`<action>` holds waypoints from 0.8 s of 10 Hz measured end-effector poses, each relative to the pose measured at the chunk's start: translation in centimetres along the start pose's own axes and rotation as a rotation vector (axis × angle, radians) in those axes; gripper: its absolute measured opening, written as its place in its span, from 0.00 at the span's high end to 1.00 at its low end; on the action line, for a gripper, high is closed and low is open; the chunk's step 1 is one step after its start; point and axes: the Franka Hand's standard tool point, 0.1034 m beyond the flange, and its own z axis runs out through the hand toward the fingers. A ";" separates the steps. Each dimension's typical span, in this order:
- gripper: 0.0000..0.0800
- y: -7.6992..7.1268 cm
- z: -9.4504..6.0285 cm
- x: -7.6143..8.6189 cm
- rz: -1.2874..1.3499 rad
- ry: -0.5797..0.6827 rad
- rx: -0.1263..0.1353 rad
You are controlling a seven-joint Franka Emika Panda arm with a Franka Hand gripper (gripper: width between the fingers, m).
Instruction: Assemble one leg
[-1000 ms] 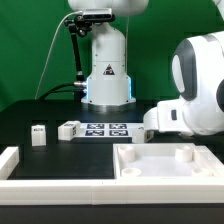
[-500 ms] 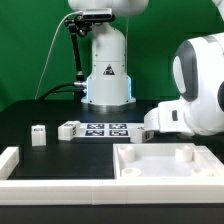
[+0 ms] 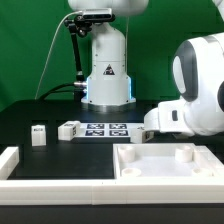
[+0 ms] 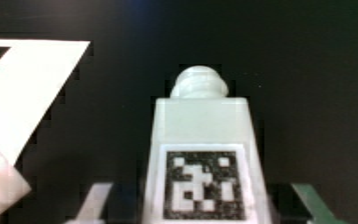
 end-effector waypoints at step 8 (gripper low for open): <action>0.64 1.1 -6.8 -3.8 -0.035 0.015 0.001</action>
Offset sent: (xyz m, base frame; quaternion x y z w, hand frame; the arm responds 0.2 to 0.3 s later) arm 0.0371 -0.0167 0.0585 -0.0437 -0.0278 -0.0446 0.9977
